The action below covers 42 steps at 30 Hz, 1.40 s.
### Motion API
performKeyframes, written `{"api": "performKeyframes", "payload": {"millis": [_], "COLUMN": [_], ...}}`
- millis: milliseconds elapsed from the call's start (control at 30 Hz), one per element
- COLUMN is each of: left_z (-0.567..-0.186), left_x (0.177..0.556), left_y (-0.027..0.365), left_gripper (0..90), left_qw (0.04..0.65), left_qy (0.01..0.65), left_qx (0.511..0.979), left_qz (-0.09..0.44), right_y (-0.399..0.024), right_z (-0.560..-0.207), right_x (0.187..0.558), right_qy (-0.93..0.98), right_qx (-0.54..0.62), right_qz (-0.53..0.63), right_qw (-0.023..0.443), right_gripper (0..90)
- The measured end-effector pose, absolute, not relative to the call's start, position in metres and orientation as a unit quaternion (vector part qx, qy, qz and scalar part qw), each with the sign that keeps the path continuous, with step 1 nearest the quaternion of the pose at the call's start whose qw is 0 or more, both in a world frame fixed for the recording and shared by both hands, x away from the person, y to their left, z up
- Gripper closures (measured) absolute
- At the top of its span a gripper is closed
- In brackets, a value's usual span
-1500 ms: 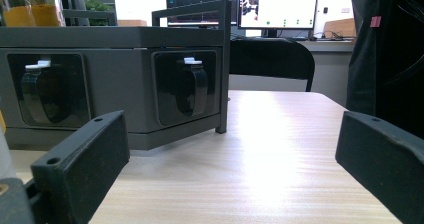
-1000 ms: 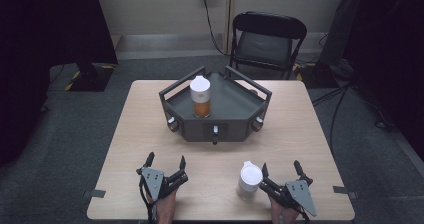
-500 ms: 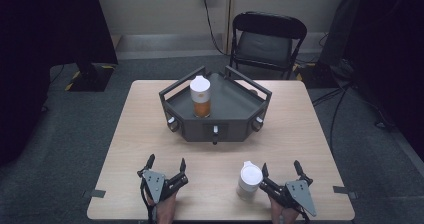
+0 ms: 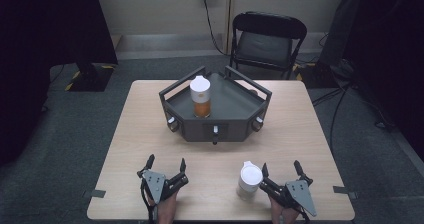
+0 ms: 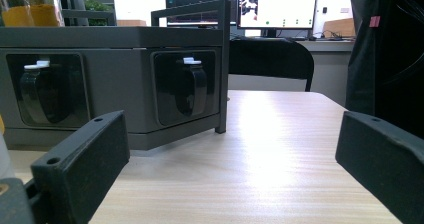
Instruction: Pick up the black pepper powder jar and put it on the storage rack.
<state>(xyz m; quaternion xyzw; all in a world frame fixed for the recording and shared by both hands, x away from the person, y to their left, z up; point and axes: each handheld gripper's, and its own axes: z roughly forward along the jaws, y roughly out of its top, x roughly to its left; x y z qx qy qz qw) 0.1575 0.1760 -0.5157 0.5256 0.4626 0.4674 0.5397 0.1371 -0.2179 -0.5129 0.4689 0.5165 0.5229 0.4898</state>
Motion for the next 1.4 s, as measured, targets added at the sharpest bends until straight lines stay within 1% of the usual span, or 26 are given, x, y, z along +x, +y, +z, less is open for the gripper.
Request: {"api": "performKeyframes", "payload": {"millis": [600, 967, 1400], "left_z": [-0.516, -0.516, -0.516], "left_x": [0.158, 0.158, 0.158], "left_y": [0.176, 0.176, 0.176], "left_gripper": [0.2, 0.2, 0.2], "left_qw": [0.539, 0.539, 0.539], "left_qy": [0.463, 0.463, 0.463], "left_qx": [0.525, 0.525, 0.525], "left_qz": [0.468, 0.468, 0.468], "right_y": [-0.222, -0.226, -0.216], "right_z": [-0.51, -0.491, -0.476], "right_x": [0.135, 0.127, 0.109], "right_qy": [0.511, 0.496, 0.493], "right_qx": [0.473, 0.464, 0.444], "right_qz": [0.531, 0.554, 0.582], "right_qw": [0.483, 0.481, 0.471], "right_gripper": [0.0, 0.0, 0.0]}}
